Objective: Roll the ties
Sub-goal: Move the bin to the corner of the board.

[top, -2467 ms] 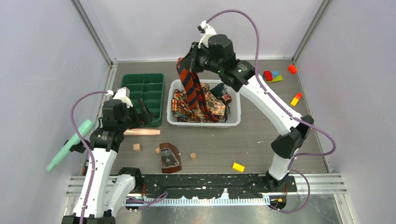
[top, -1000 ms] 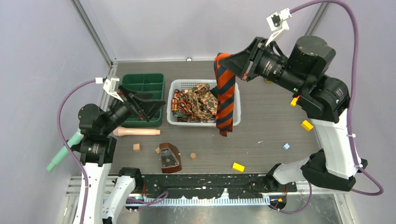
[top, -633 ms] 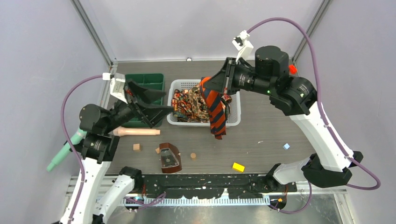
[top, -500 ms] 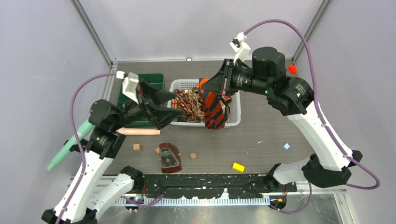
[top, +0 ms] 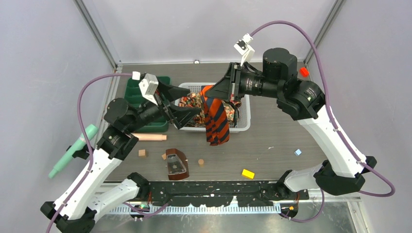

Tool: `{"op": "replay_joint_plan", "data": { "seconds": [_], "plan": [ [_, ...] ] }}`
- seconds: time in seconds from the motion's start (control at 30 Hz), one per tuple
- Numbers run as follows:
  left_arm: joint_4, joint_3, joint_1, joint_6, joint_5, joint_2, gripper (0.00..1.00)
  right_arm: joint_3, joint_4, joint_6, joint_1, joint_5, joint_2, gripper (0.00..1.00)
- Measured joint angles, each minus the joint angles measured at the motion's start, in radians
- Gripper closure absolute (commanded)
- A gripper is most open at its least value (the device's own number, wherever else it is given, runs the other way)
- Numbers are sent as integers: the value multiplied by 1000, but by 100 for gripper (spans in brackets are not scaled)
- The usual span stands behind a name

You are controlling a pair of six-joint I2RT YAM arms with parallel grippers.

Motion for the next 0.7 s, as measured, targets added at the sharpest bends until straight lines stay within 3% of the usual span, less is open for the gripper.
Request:
{"op": "replay_joint_plan", "data": {
  "seconds": [0.7],
  "plan": [
    [202,37,-7,-69,158,119,0,-2,22,-1,0,-117,64,100]
  ]
}}
